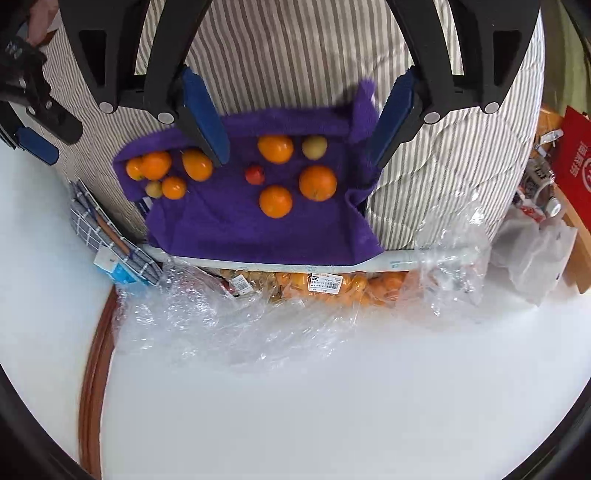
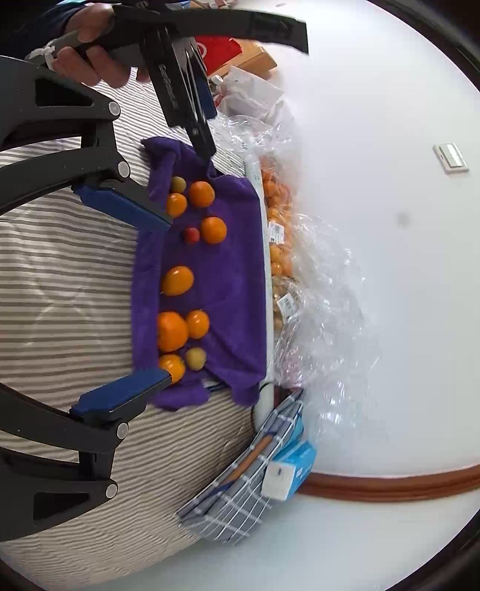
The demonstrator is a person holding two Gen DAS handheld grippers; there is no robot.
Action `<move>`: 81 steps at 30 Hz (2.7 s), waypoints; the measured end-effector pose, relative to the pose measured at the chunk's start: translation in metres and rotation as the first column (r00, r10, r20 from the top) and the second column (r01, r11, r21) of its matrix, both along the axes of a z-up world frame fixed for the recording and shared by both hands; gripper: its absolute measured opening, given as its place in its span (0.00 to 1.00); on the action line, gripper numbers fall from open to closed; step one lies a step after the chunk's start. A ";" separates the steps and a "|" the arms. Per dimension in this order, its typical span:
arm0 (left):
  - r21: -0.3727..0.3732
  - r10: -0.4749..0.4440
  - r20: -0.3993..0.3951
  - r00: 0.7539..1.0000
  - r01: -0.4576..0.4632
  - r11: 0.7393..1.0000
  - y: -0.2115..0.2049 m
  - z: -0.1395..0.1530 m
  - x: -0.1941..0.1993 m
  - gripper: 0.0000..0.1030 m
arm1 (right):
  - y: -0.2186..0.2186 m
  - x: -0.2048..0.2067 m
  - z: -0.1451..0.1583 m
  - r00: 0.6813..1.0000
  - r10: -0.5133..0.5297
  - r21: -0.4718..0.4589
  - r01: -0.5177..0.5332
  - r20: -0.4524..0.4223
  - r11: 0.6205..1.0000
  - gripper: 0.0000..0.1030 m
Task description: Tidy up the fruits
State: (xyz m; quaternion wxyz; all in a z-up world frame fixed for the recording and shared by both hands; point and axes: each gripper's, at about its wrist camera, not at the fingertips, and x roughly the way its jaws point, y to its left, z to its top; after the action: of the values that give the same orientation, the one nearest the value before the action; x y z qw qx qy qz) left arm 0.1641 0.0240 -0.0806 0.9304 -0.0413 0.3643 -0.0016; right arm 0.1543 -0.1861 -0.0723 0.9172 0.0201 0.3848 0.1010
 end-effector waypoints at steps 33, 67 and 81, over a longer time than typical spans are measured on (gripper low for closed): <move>0.062 0.015 0.113 0.993 -0.022 0.998 -0.028 0.053 -0.129 0.93 | -0.039 -0.107 0.062 0.996 -0.079 0.008 0.078 0.047 0.997 0.99; 0.056 0.014 0.109 0.994 -0.020 0.998 -0.026 0.053 -0.130 0.93 | -0.040 -0.110 0.060 0.996 -0.076 0.006 0.076 0.044 0.997 0.99; 0.054 0.012 0.107 0.994 -0.018 0.998 -0.027 0.054 -0.130 0.93 | -0.041 -0.109 0.061 0.996 -0.072 0.018 0.071 0.044 0.997 0.99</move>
State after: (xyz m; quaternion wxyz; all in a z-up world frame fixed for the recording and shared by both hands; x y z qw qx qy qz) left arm 0.0342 -0.0026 -0.0266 0.9493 -0.0184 0.3134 0.0134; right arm 0.0450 -0.2269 -0.0117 0.9284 0.0391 0.3624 0.0718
